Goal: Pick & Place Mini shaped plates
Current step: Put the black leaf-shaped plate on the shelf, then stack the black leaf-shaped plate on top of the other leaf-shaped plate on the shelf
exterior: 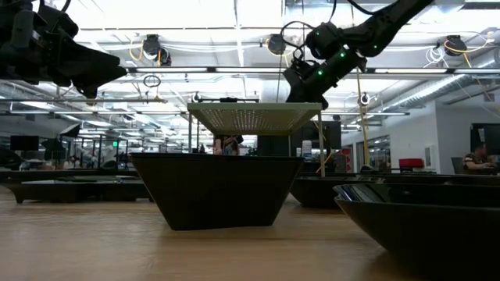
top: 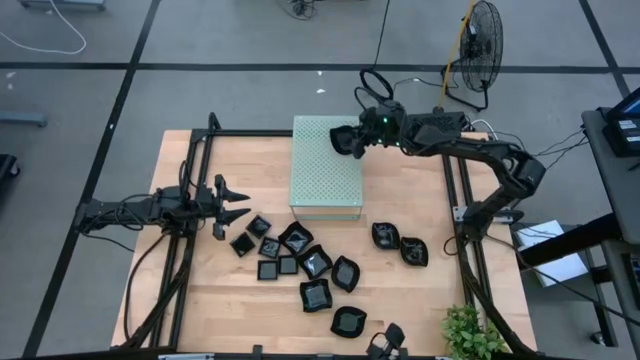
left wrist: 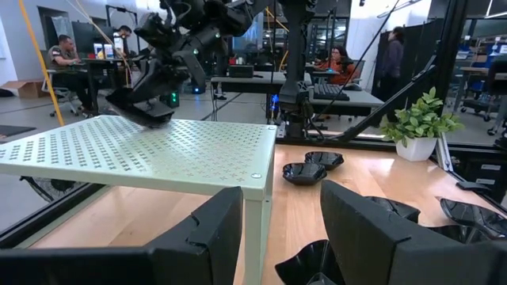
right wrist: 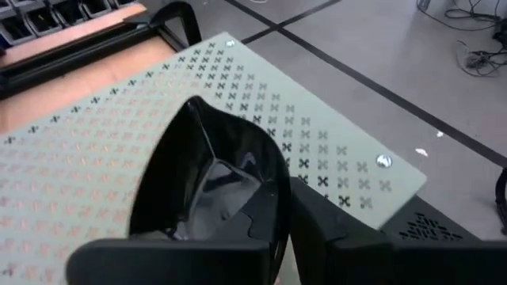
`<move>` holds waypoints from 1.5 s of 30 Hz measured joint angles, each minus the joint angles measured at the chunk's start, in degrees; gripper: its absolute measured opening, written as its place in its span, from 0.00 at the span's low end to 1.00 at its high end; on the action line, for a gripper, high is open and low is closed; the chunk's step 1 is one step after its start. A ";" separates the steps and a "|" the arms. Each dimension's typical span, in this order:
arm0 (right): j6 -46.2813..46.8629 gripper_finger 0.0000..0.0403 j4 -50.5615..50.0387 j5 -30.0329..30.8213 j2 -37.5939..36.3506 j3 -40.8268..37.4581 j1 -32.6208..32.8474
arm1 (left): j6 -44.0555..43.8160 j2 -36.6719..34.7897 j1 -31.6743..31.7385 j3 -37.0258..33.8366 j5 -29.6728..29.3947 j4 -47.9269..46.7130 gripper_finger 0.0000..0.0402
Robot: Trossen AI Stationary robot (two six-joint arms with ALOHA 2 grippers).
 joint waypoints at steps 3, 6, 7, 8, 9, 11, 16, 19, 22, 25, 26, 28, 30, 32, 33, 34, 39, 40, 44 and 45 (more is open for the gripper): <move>-0.02 0.10 0.22 0.03 0.00 -0.74 0.05 | 0.00 0.00 0.02 0.00 0.00 0.00 0.44; -0.03 0.14 0.60 0.03 -0.43 -0.78 0.09 | 0.00 -0.02 0.02 0.00 0.00 0.00 0.44; -0.14 0.16 1.12 0.03 -0.74 -0.79 0.09 | 0.00 -0.01 0.02 0.00 0.00 0.00 0.44; -0.39 0.17 2.49 -0.09 -0.99 -0.80 0.11 | 0.00 -0.01 0.01 0.00 0.01 0.00 0.44; -0.50 0.19 3.61 -0.18 -1.40 -0.78 0.11 | 0.02 0.00 0.02 0.00 0.02 0.00 0.44; -1.04 0.21 4.49 -0.16 -2.47 -0.85 0.11 | 0.00 -0.01 0.01 0.00 0.00 0.00 0.44; -2.87 0.27 5.40 -2.11 -6.76 -0.85 1.57 | 0.00 -0.02 0.02 0.00 0.02 0.00 0.44; -8.36 0.30 3.73 -7.59 -10.50 -0.85 4.29 | 0.00 -0.02 0.01 0.00 0.02 0.02 0.44; -14.56 0.33 -1.33 -6.69 -15.03 -0.82 9.55 | 0.00 -0.02 0.01 0.00 0.02 0.02 0.44; -16.85 0.36 -10.30 -0.46 -19.16 -0.82 16.34 | 0.00 -0.02 0.00 0.00 0.01 0.02 0.44; -16.19 0.37 -13.72 1.91 -20.30 -0.82 18.66 | 0.00 -0.01 0.01 0.00 0.00 0.01 0.44; -12.39 0.39 -21.00 7.37 -22.38 -0.82 23.39 | 0.00 0.00 0.02 0.00 0.02 0.00 0.44; -7.10 0.39 -28.46 12.98 -23.93 -0.82 27.80 | 0.00 -0.02 0.02 0.00 0.02 0.00 0.44; -0.90 0.39 -36.64 17.50 -24.95 -0.82 31.77 | 0.00 -0.01 0.01 0.00 0.02 0.01 0.44; 2.41 0.38 -40.65 19.21 -25.36 -0.82 33.56 | 0.00 -0.02 0.01 0.00 0.02 0.01 0.44; 5.88 0.38 -44.71 20.08 -25.68 -0.82 35.16 | 0.00 -0.02 0.01 0.00 0.02 0.00 0.44; 24.17 0.36 -63.26 20.65 -25.99 -0.82 42.14 | 0.00 -0.01 0.02 -0.02 0.02 0.00 0.44; 27.83 0.36 -66.26 20.65 -25.99 -0.88 43.43 | 0.00 -0.02 0.02 -0.02 0.02 0.00 0.44; 37.33 0.36 -70.82 19.29 -26.40 -3.82 47.71 | 0.00 0.00 0.02 -0.02 0.02 0.00 0.44; 38.86 0.36 -70.54 18.06 -26.57 -4.98 48.49 | 0.00 -0.01 0.02 -0.02 0.00 0.00 0.44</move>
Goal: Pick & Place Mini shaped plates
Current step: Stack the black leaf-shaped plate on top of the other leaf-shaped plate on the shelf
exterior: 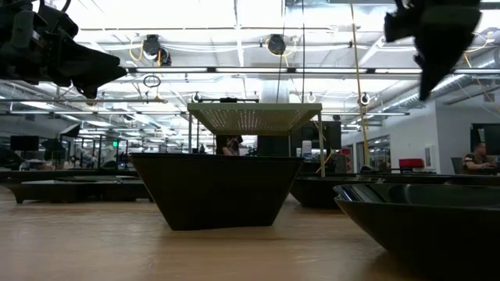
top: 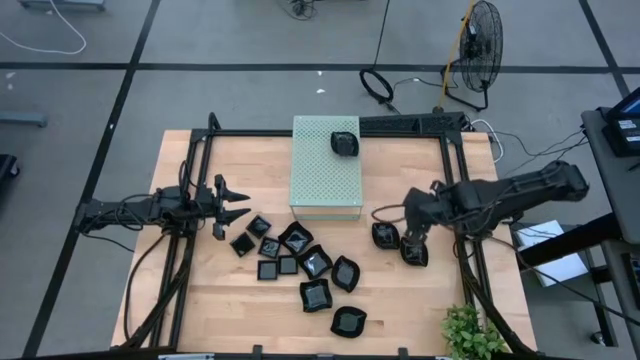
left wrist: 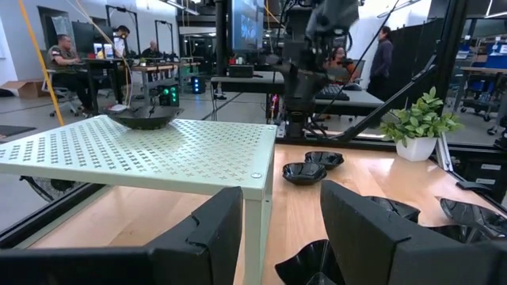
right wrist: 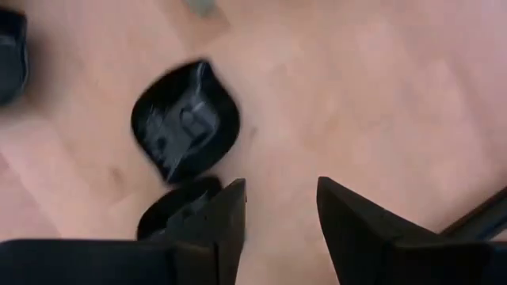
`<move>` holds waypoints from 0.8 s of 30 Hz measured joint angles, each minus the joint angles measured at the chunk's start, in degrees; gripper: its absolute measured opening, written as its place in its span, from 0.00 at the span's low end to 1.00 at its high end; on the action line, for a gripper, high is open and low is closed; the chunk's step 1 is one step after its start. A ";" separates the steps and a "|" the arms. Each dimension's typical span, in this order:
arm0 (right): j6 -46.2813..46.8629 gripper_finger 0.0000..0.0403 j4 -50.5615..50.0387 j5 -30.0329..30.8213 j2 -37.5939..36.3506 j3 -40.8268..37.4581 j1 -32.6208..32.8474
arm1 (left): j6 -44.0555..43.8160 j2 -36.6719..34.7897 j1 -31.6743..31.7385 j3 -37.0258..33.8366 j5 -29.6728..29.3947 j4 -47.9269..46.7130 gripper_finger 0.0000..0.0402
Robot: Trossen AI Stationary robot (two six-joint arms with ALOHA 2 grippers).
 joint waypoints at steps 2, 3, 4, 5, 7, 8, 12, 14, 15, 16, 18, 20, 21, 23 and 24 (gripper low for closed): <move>2.67 0.35 1.29 -2.77 -0.02 -2.51 1.28 | 0.00 -0.02 0.00 0.00 0.02 0.00 0.44; 3.75 0.35 2.19 -4.43 0.03 -4.03 1.84 | 0.00 0.01 0.00 0.00 0.00 0.00 0.44; 4.74 0.35 3.20 -5.97 0.10 -5.52 2.37 | 0.00 0.00 0.00 0.00 0.02 0.00 0.44; 5.63 0.35 4.67 -7.36 0.10 -7.15 2.84 | 0.00 0.01 -0.01 0.00 0.02 0.00 0.44; 6.74 0.35 7.68 -9.32 0.06 -10.36 3.48 | 0.00 -0.01 0.00 0.00 0.02 0.00 0.44; 7.43 0.35 9.14 -10.25 0.06 -12.07 3.83 | 0.00 -0.02 -0.01 0.00 0.02 0.00 0.44; 9.42 0.35 14.54 -13.02 0.06 -17.96 4.58 | 0.00 -0.02 0.00 0.00 0.00 0.00 0.44; 10.22 0.35 16.98 -14.40 0.06 -20.33 4.66 | 0.00 -0.02 -0.01 0.00 0.02 0.00 0.44; 10.65 0.35 17.99 -15.20 0.06 -21.22 4.68 | 0.00 -0.01 0.00 0.00 0.01 0.00 0.44; 10.97 0.35 18.70 -15.75 0.06 -22.06 4.68 | 0.00 0.00 0.00 0.00 0.02 0.00 0.44; 11.17 0.34 20.46 -16.80 0.06 -23.58 4.70 | 0.00 -0.02 0.00 0.00 0.02 0.00 0.44; 11.17 0.34 22.33 -16.78 0.06 -24.83 4.70 | 0.00 -0.01 0.00 0.00 0.02 0.00 0.44; 11.18 0.34 23.15 -16.78 0.06 -25.42 4.68 | 0.00 0.01 0.00 0.00 0.02 0.00 0.44; 11.15 0.34 24.75 -16.78 0.06 -26.35 4.68 | 0.00 0.00 0.00 0.00 0.02 0.00 0.44; 11.14 0.34 25.46 -16.79 0.06 -26.80 4.68 | 0.00 -0.01 0.00 0.00 0.00 0.00 0.44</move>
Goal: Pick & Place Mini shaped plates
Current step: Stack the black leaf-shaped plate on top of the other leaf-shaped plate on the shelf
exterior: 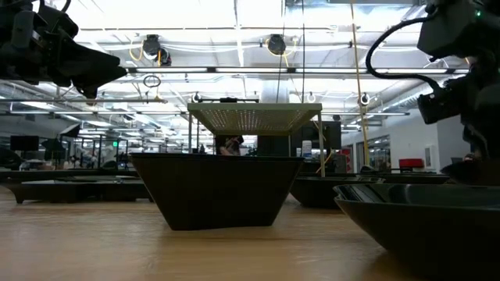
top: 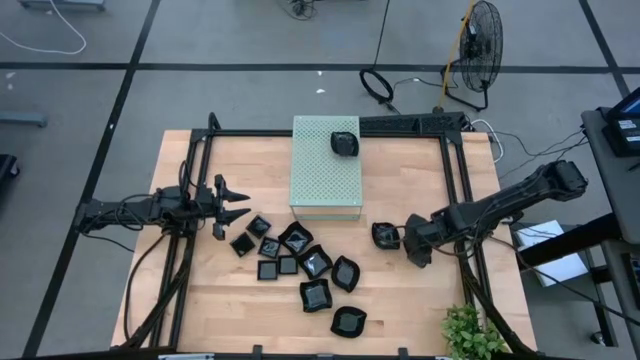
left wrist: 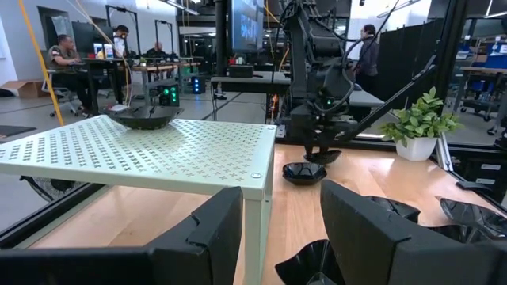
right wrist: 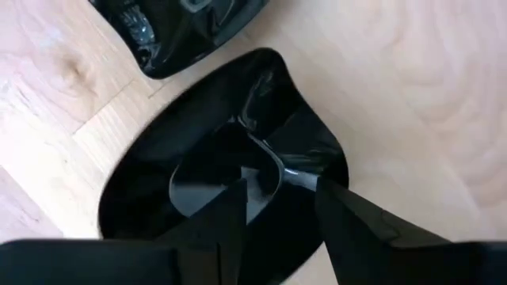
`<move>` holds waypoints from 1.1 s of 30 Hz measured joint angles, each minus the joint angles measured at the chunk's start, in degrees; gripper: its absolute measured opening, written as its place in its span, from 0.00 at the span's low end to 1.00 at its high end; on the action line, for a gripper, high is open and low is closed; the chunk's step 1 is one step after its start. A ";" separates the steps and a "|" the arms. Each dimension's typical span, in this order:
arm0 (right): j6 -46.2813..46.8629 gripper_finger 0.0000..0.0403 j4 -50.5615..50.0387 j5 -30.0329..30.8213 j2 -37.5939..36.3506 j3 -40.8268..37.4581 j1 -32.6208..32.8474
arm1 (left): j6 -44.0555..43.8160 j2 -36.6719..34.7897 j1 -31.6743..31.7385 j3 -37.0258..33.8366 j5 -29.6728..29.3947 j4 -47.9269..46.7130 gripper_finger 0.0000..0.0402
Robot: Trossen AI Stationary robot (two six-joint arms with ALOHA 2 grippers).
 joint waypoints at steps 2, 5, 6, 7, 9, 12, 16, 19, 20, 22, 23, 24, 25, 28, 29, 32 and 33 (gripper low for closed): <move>0.00 0.34 0.74 -0.04 0.00 -0.67 0.00 | 0.00 0.00 0.00 0.00 0.00 0.00 0.44; -0.06 0.34 1.01 -0.15 -0.02 -0.83 0.00 | 0.00 0.01 -0.02 0.00 0.00 0.00 0.44; -0.09 0.34 1.08 -0.15 -0.02 -0.83 0.00 | 0.00 0.01 0.00 0.00 0.02 0.00 0.44; -0.10 0.34 1.14 -0.15 -0.02 -0.83 0.00 | 0.00 0.00 0.00 0.00 0.01 0.00 0.44; -0.11 0.34 1.32 -0.15 -0.02 -0.83 0.00 | 0.00 0.00 0.00 0.00 0.00 0.00 0.44; -0.11 0.34 1.98 -0.17 -0.03 -0.83 0.00 | 0.00 0.00 -0.01 0.00 0.01 0.00 0.44; -0.11 0.34 2.01 -0.36 -0.86 -0.85 -0.02 | 0.00 0.00 0.00 0.00 0.00 0.00 0.44; 0.05 0.34 2.00 -0.41 -2.27 -0.87 -0.02 | 0.00 0.00 -0.02 0.00 0.00 0.00 0.44; 0.25 0.34 2.00 -0.41 -2.84 -0.87 -0.02 | 0.01 0.01 0.00 0.00 0.00 0.00 0.44; 0.57 0.34 2.00 -0.41 -4.14 -0.87 -0.02 | 0.00 0.00 0.00 0.00 0.02 0.00 0.44; 0.64 0.34 1.99 -0.41 -4.86 -0.87 -0.02 | 0.00 0.01 -0.01 -0.01 0.01 0.00 0.44; 0.68 0.34 1.98 -0.40 -5.56 -0.87 -0.02 | 0.00 0.02 0.00 0.00 0.00 0.00 0.44; 0.62 0.34 1.95 -0.34 -6.25 -0.87 -0.02 | 0.00 0.01 -0.01 -0.02 0.01 0.00 0.44; 0.55 0.34 1.75 0.07 -8.29 -0.87 -0.04 | 0.00 0.00 -0.02 -0.02 0.00 0.00 0.44; 0.55 0.34 1.49 0.07 -8.84 -0.87 -0.07 | 0.00 0.01 0.00 -0.02 0.01 0.00 0.44; 0.55 0.34 -0.08 0.05 -10.42 -0.87 -0.09 | 0.00 0.00 -0.02 -0.02 0.02 0.00 0.44; 0.55 0.34 -1.09 0.05 -10.83 -0.87 -0.09 | 0.00 0.01 -0.01 -0.02 0.00 0.00 0.44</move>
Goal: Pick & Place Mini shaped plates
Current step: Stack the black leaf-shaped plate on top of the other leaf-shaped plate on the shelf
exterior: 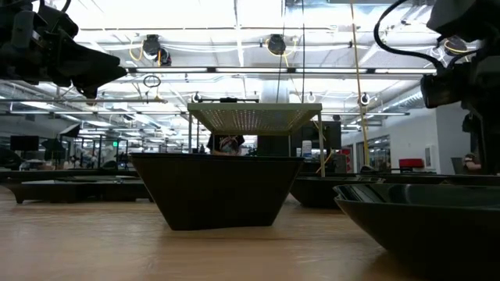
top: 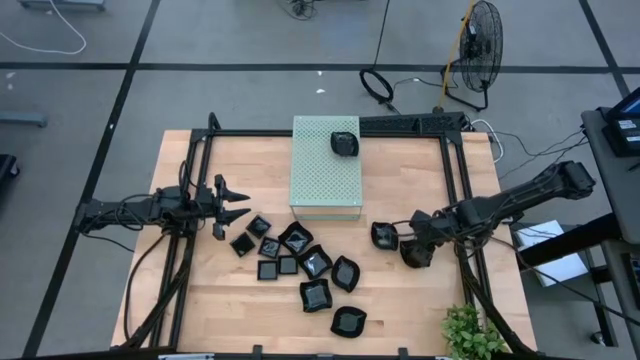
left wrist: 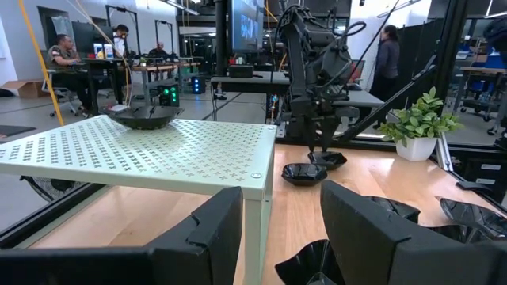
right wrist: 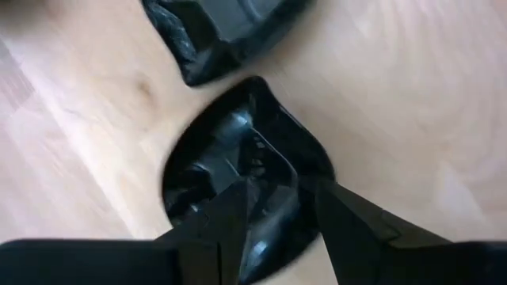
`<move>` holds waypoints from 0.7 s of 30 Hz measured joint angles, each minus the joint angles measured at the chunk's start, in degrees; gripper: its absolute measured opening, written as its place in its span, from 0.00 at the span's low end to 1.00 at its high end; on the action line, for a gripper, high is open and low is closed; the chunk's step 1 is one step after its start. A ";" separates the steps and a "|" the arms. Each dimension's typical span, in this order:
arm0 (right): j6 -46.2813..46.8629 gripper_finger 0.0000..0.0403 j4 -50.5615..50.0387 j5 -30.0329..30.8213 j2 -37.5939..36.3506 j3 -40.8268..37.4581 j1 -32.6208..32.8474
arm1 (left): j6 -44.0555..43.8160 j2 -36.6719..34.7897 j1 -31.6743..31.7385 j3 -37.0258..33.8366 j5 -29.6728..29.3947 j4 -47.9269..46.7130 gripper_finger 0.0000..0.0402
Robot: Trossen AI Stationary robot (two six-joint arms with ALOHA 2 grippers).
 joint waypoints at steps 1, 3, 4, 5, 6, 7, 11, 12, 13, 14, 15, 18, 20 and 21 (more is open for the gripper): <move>0.00 0.34 -1.36 0.10 -0.35 0.00 0.00 | 0.00 -0.01 0.01 0.00 0.00 0.00 0.44; 0.30 0.34 -4.49 0.99 -0.88 0.00 0.00 | 0.01 0.00 0.01 0.00 0.00 0.00 0.44; 0.73 0.34 -5.78 1.55 -1.06 0.00 0.00 | 0.00 0.00 -0.01 0.00 0.00 0.00 0.44; 1.32 0.34 -6.90 1.64 -1.22 0.00 0.00 | 0.00 0.00 0.00 0.00 0.02 0.00 0.44; 1.92 0.34 -7.48 1.62 -1.24 0.00 0.00 | 0.00 -0.01 0.00 0.00 0.00 0.00 0.44; 2.42 0.34 -7.68 1.54 -1.24 0.00 0.00 | 0.00 0.00 0.01 0.00 0.00 0.00 0.44; 3.57 0.34 -5.82 1.50 -1.22 0.00 0.00 | 0.00 -0.01 0.00 0.00 0.02 0.00 0.44; 3.39 0.34 -5.10 1.52 -1.22 0.00 0.00 | 0.00 -0.01 -0.01 0.00 0.01 0.00 0.44; 3.13 0.34 -4.36 1.61 -1.22 0.00 0.00 | 0.00 -0.01 -0.01 0.00 0.00 0.00 0.44; 2.93 0.34 -3.96 1.83 -1.20 0.00 0.00 | 0.00 0.00 -0.01 0.00 0.01 0.00 0.44; 2.87 0.34 -3.81 2.26 -1.13 0.00 0.00 | 0.00 0.01 0.01 0.00 0.02 0.00 0.44; 2.93 0.34 -3.54 4.72 -0.55 0.00 0.00 | 0.00 -0.01 0.00 0.00 0.02 0.00 0.44; 2.60 0.34 -2.65 4.64 0.18 0.00 0.00 | 0.00 0.01 -0.01 0.00 0.02 0.00 0.44; 2.27 0.34 -2.06 4.52 0.60 0.00 0.02 | 0.00 -0.01 0.01 0.00 0.00 0.00 0.44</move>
